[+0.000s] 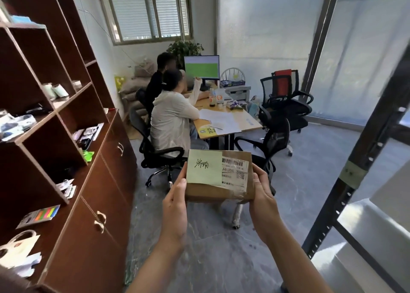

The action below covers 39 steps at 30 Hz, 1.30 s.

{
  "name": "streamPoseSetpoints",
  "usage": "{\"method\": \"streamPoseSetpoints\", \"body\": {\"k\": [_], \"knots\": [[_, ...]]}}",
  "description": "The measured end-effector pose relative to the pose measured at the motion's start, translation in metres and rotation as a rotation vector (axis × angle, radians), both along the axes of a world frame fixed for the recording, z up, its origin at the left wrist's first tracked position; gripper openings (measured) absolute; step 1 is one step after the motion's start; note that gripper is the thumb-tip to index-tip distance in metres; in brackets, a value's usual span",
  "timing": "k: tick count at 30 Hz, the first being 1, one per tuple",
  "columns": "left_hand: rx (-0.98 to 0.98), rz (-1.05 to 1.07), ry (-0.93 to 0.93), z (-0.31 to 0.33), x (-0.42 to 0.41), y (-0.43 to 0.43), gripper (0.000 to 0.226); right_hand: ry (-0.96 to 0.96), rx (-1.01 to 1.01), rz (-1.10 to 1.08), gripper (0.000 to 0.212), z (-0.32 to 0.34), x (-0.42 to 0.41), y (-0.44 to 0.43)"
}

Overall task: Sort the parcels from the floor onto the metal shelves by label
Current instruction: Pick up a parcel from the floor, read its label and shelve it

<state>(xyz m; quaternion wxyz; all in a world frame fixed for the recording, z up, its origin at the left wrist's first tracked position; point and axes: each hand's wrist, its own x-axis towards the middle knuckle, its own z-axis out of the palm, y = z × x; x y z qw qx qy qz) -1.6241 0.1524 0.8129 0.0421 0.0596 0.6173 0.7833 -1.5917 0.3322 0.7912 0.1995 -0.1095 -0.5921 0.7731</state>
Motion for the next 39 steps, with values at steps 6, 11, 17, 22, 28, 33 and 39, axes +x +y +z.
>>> {"method": "streamPoseSetpoints", "body": {"k": [6,11,17,22,28,33,39], "knots": [[0.031,-0.029,0.016,-0.008,-0.026,0.058,0.04,-0.013,-0.022,-0.066,0.031,-0.008,-0.017,0.054],[0.021,-0.128,-0.011,-0.019,-0.038,0.095,0.039,-0.026,-0.05,-0.144,0.031,-0.013,-0.014,0.087],[0.018,-0.236,-0.017,-0.025,-0.058,0.144,0.04,-0.075,0.004,-0.256,0.03,-0.018,-0.007,0.121],[-0.02,-0.36,-0.058,-0.047,-0.079,0.19,0.041,-0.122,-0.005,-0.42,0.028,-0.027,-0.006,0.147],[-0.048,-0.53,-0.076,-0.059,-0.11,0.241,0.041,-0.212,-0.003,-0.613,0.025,-0.034,-0.01,0.171],[-0.095,-0.65,-0.114,-0.072,-0.127,0.27,0.042,-0.235,-0.05,-0.743,0.025,-0.04,-0.017,0.187],[-0.131,-0.848,-0.118,-0.079,-0.139,0.294,0.036,-0.26,-0.109,-0.88,0.026,-0.067,-0.019,0.185]]}}
